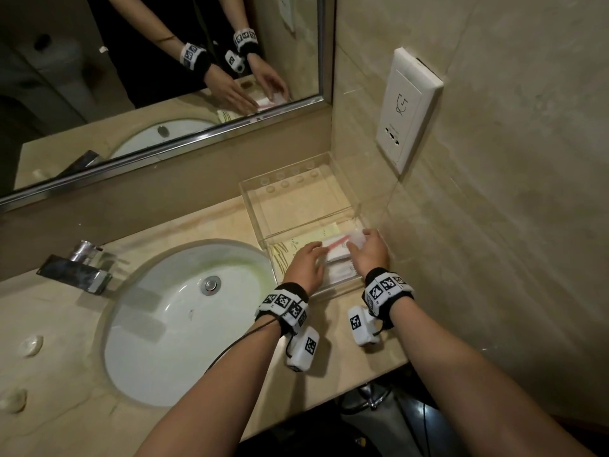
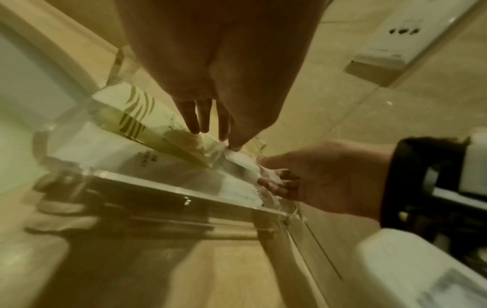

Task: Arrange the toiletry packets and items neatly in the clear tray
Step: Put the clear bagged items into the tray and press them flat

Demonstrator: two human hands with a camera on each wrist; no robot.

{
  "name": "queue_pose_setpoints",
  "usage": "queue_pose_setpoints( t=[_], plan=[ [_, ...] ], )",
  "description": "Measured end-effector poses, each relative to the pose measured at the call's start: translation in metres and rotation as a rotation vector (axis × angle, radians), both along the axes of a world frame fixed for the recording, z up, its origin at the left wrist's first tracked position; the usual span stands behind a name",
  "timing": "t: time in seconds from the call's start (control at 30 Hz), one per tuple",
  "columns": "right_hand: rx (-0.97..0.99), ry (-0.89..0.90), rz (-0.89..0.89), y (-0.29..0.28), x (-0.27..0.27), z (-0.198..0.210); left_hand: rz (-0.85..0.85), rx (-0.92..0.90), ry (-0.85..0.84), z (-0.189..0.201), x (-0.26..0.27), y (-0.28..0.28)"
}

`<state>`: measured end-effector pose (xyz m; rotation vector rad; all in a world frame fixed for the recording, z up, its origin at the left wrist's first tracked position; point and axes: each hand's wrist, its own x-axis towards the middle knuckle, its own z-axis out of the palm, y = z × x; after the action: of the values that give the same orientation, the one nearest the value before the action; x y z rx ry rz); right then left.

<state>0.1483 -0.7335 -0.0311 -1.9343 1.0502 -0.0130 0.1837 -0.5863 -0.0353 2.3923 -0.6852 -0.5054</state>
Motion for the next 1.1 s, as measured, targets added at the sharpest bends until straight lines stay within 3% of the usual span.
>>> queue_pose_setpoints(
  t=[0.3,0.47,0.6,0.7,0.83,0.93,1.1],
  plan=[
    [-0.507,0.015,0.351,0.016,-0.021,-0.005,-0.082,0.108,-0.04,-0.002,-0.01,-0.008],
    [-0.491,0.094,0.454,0.019,-0.027,-0.01,-0.067,0.095,-0.062,0.0,-0.012,-0.01],
    [-0.508,0.099,0.477,0.017,-0.03,-0.013,-0.001,0.189,-0.216,0.0,-0.01,0.007],
    [-0.549,0.09,0.479,0.017,-0.028,-0.013,-0.026,0.347,-0.168,-0.008,-0.011,0.024],
    [-0.511,-0.001,0.603,0.017,-0.016,-0.013,-0.025,0.409,-0.08,-0.012,-0.019,0.031],
    [-0.462,0.098,0.736,0.015,-0.01,-0.018,-0.01,0.421,-0.051,-0.01,-0.024,0.029],
    [-0.487,0.24,0.68,0.021,-0.015,-0.023,-0.002,0.437,-0.033,-0.009,-0.024,0.026]
  ],
)
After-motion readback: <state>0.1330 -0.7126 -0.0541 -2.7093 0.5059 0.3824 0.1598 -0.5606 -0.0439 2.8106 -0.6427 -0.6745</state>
